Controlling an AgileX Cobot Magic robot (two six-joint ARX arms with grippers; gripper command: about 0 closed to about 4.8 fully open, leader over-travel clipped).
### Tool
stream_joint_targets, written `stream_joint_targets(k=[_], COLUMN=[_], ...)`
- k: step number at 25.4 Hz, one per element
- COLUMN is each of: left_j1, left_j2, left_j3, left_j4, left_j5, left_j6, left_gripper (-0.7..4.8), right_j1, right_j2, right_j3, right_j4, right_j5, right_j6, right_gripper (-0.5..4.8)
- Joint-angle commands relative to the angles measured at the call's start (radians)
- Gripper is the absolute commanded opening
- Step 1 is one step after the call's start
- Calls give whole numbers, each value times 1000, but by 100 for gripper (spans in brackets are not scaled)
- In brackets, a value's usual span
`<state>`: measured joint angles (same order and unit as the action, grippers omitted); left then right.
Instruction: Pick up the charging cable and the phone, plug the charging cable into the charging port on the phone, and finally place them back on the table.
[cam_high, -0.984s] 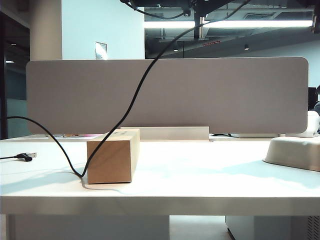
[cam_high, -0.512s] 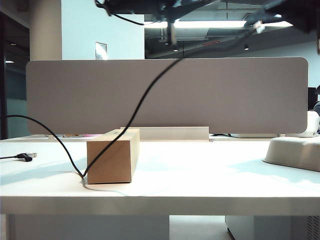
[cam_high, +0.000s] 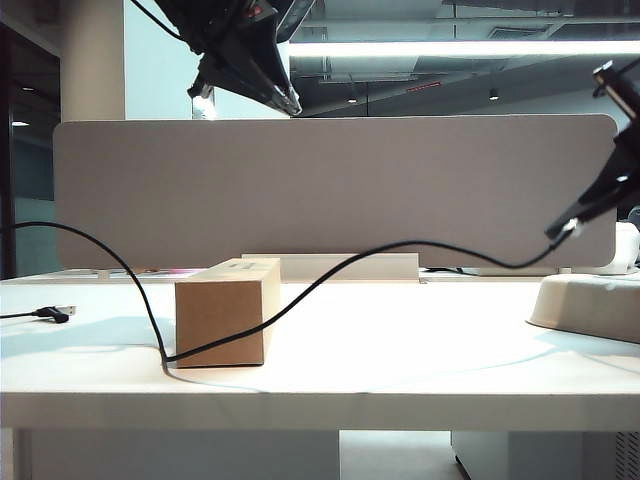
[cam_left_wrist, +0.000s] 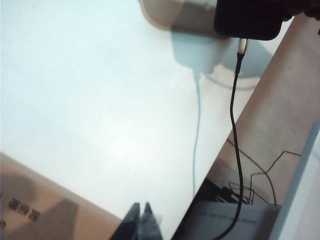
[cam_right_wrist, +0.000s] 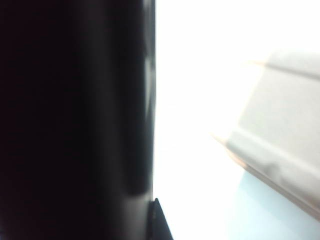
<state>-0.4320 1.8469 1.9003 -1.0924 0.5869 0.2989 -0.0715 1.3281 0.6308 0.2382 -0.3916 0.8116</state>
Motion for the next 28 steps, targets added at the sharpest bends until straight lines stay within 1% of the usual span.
stream_joint_targets(k=[1,7,11,13,15,16,17,18,20,21,22,23,24,26,28], left_j1=[-3,-3,-3,-2,-3,-2,-3,-3,-3,-3,-3,-3,-3,-3,-3], left_j2=[-8,-8,-8,-8,-8,-8,-8,-8,-8,-8,-8,-8,-8,-9,-15], left_j3=[3,4,4,4,4,4,4,4,4,4,4,4,4,4,4], left_j4=[-32,-51,-51,-50,-50,-50,-51,-51,-51,-51,-51,-51,-51,-56,-58], left_j5=[-7,-7,-7,-7,-7,-7,-7,-7,-7,-7,-7,-7,-7,-7,-7], left_j6=[19,25,27,27,27,27,27,27,27,27,27,27,27,27,27], left_gripper=[-6,-6,-6,-6,-6,-6,-6,-6,-6,-6,-6,-6,-6,-6,-6], right_j1=[2,2,2,2,2,2,2,2,2,2,2,2,2,2,2], right_j2=[31,124,134,134,134,134,134,134,133,133,133,133,133,131,118], right_j3=[5,3,3,3,3,3,3,3,3,3,3,3,3,3,3], right_j4=[-8,-68,-117,-128,-138,-153,-176,-187,-225,-235,-247,-257,-264,-276,-303], right_j5=[7,39,61,60,60,60,61,63,80,84,86,86,85,74,72], right_j6=[-12,5,7,7,7,7,7,7,6,6,6,6,6,-1,-1], right_gripper=[-6,-6,-5,8,53,93,109,109,136,163,225,274,285,287,331])
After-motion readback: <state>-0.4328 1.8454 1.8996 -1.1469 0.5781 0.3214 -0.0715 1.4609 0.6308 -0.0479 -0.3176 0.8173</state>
